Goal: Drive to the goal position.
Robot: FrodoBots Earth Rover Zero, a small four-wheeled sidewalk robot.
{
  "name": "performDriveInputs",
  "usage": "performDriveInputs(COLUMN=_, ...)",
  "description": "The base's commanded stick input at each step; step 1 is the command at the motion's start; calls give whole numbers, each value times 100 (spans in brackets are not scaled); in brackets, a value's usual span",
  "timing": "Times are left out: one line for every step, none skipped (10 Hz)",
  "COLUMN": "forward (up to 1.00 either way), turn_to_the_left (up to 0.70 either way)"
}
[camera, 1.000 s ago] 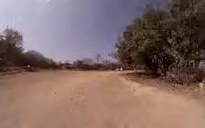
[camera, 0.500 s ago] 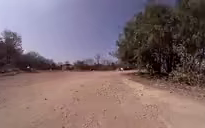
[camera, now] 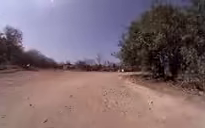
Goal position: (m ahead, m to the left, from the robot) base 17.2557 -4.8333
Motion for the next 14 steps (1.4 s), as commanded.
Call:
performDriveInputs(forward=100, turn_to_the_left=0)
performDriveInputs(forward=100, turn_to_the_left=0)
performDriveInputs(forward=100, turn_to_the_left=0)
performDriveInputs(forward=100, turn_to_the_left=0)
performDriveInputs(forward=100, turn_to_the_left=0)
performDriveInputs(forward=100, turn_to_the_left=0)
performDriveInputs(forward=100, turn_to_the_left=0)
performDriveInputs(forward=100, turn_to_the_left=0)
performDriveInputs(forward=100, turn_to_the_left=0)
performDriveInputs(forward=100, turn_to_the_left=0)
performDriveInputs(forward=100, turn_to_the_left=-5)
performDriveInputs(forward=100, turn_to_the_left=-14)
performDriveInputs(forward=100, turn_to_the_left=-38)
performDriveInputs(forward=100, turn_to_the_left=-40)
